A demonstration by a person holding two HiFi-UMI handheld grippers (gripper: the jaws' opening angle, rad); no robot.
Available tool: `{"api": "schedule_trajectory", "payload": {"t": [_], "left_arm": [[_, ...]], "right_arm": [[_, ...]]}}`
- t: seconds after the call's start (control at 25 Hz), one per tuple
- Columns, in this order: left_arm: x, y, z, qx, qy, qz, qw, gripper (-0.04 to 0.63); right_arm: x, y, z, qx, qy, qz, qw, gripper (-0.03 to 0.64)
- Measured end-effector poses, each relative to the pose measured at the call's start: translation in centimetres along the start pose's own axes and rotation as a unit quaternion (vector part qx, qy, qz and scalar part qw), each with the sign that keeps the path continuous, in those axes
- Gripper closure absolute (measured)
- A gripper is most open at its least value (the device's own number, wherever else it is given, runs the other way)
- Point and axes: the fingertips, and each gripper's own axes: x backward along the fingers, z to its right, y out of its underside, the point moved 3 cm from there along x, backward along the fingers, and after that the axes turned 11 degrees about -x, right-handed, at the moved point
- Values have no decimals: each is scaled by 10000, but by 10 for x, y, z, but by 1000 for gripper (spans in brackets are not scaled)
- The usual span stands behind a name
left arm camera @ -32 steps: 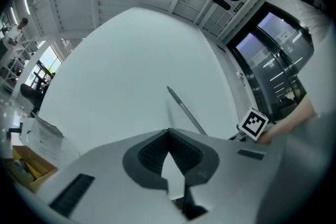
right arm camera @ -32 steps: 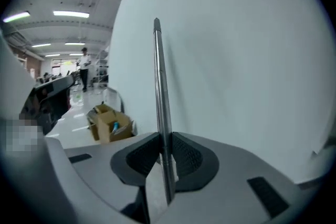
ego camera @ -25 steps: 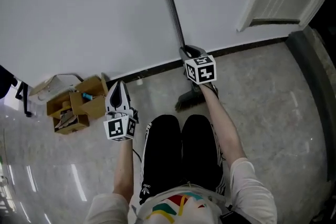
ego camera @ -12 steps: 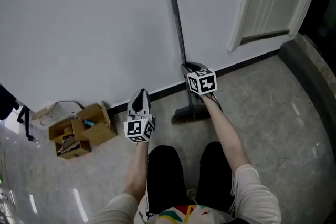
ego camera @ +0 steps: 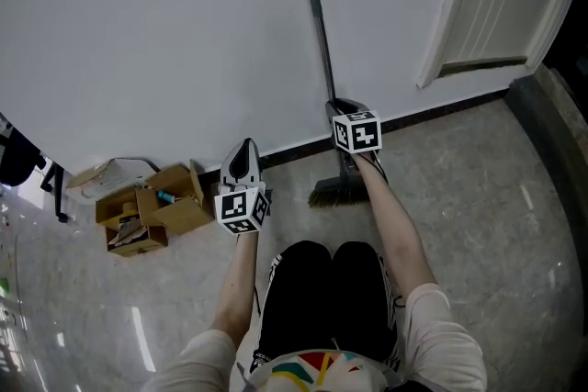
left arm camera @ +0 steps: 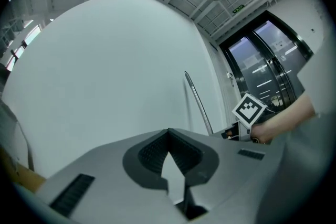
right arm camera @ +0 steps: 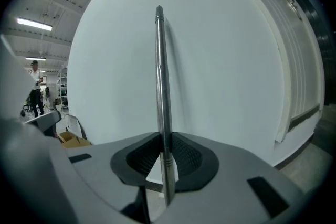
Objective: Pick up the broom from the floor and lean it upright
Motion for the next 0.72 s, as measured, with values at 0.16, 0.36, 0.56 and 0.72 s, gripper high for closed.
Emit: {"api": "schedule_trajectory", "payload": {"t": [0.16,0.36,0.56,0.72], "left_arm": [[-5,-18,4,-302,203,-4,9993,549],[-8,-33,8,-530,337,2,9980,549],[-12,-33,5,-427,290,-8,9987,549],[-12,-29,6,-381,321,6,9988,549]], "right_arm": [[-11,-2,5,82,169,-103,9998,535],[-22,-2,8,58,337,-133,9993,534],[-27,-1,8,51,296,49,9995,534],[-27,8,12,152,337,-8,9993,533]]}}
